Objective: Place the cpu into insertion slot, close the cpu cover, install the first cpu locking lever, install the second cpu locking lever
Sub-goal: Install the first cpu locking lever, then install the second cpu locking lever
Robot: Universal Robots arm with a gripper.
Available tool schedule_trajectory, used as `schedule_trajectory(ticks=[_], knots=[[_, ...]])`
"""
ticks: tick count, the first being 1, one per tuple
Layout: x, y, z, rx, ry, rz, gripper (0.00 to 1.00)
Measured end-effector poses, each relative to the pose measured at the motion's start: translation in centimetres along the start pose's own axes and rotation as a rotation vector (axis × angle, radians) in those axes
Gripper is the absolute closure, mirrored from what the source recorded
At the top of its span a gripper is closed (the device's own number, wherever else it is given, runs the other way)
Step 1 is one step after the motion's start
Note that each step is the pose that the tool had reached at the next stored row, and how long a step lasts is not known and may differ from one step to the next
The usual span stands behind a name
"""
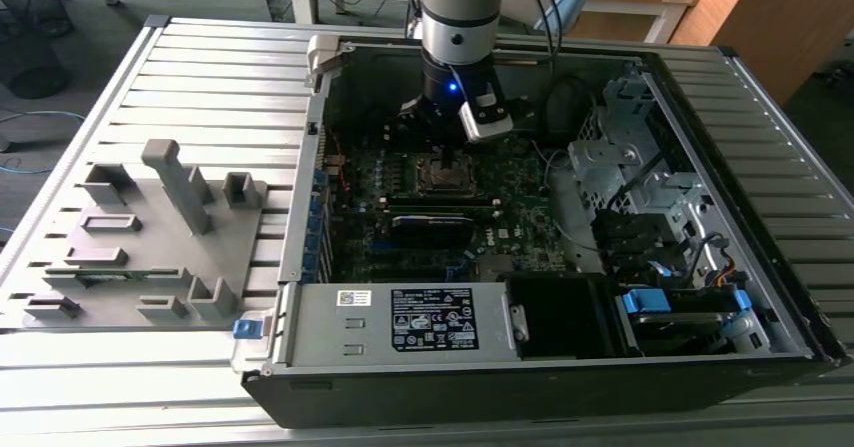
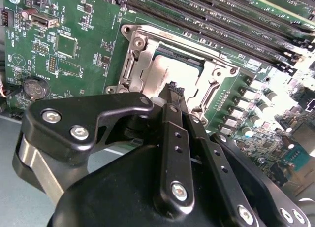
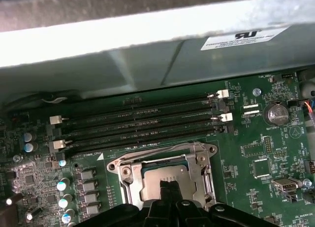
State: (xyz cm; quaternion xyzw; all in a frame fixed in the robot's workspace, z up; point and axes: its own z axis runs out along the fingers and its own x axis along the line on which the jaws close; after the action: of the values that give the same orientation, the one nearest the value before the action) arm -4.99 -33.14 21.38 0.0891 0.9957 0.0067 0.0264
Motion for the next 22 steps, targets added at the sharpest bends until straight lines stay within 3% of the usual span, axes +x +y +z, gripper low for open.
schedule_trajectory(ticks=[3,22], knots=[[-0.25,0.04,0.01,0.0002,0.0001,0.000,0.90],[-0.29,-0.01,-0.48,0.0005,0.0003,0.000,0.90]])
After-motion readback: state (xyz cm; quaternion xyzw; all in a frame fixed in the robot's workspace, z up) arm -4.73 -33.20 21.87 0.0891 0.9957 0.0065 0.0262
